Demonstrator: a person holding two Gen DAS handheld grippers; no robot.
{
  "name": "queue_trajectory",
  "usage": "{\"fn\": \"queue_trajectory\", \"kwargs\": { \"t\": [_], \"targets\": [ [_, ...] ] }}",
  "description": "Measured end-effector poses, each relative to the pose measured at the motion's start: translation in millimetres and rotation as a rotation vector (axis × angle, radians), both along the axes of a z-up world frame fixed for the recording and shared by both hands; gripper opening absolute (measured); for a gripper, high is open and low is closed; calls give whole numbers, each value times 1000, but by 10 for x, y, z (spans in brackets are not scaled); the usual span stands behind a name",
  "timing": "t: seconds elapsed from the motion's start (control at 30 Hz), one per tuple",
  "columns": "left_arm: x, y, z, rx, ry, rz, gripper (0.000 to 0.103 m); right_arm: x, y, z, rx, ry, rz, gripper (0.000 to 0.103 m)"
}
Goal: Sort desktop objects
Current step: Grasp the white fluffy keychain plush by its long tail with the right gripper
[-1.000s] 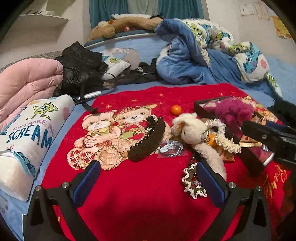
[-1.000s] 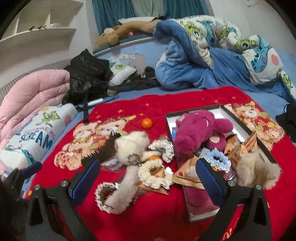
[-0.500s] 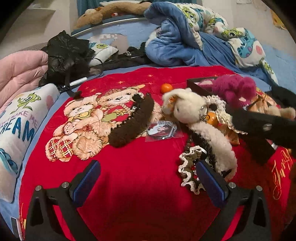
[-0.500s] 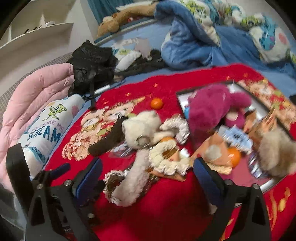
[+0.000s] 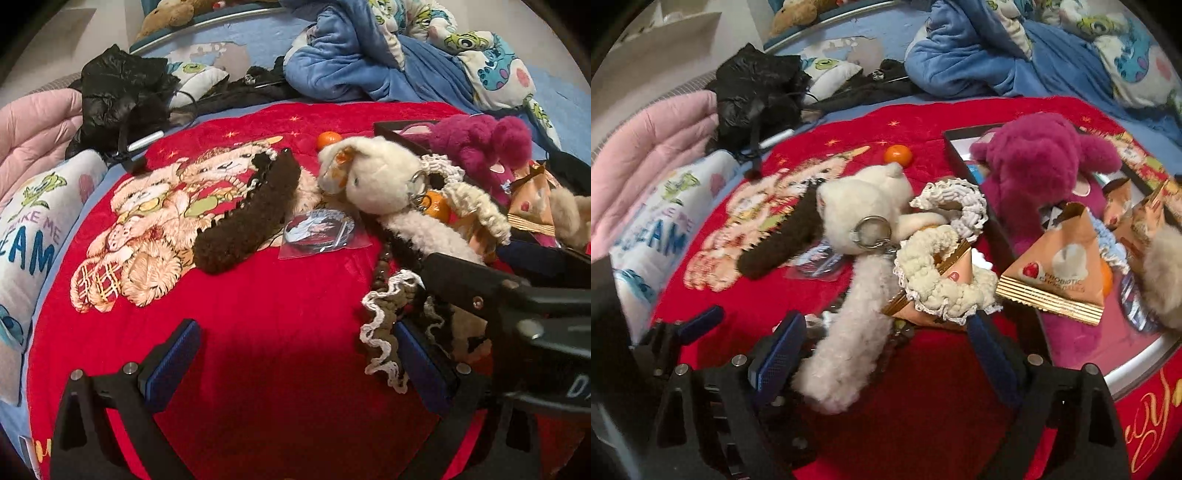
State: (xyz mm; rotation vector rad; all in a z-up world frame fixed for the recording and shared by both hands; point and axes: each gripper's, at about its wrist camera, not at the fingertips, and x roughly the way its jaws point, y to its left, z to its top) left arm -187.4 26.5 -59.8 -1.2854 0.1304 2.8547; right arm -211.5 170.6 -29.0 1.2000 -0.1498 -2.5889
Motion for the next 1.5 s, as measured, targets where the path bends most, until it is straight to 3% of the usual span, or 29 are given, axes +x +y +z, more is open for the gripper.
{"fn": "queue_trajectory", "kwargs": {
  "t": [0.2,0.3,0.37,0.4,0.43,0.5,0.57,0.73,0.8,0.83,1.03,1.07,1.17,1.3,1.5],
  "targets": [
    [-49,-57,-60,38,-38,11,103,5,-85,-58,102,5,-21,86],
    [-65,-69,-84,52,-58,13,103,10,-73,-53,110,8,-23,77],
    [-70,-69,-88,53,-63,14,103,16,-41,-41,123,12,-37,60],
    [-69,-63,-90,50,-63,15,103,21,-27,-41,135,14,-40,56],
    [-66,-54,-91,44,-63,15,103,25,-24,-37,134,16,-30,43],
    [-60,-43,-93,35,-66,16,103,1,-23,-98,58,-31,12,30],
    [-61,-31,-97,24,-70,16,103,-24,-31,-213,23,-61,22,29],
    [-63,-59,-98,40,-71,15,103,24,-152,-178,111,-30,25,30],
    [-63,-61,-95,41,-71,15,103,31,-156,-154,132,-29,21,39],
    [-63,-61,-96,41,-70,15,103,34,-140,-128,157,-21,4,54],
    [-63,-58,-96,39,-70,15,103,72,-55,-44,157,-14,4,59],
    [-64,-58,-96,38,-70,15,103,91,-62,-27,173,-9,2,69],
    [-60,-48,-99,26,-70,15,103,71,-33,-50,205,-14,-10,86],
    [-49,-48,-91,26,-68,15,103,48,-70,-104,182,-14,23,86],
    [-41,-30,-101,17,-66,15,103,48,-101,-138,191,-2,24,75]
  ]
}}
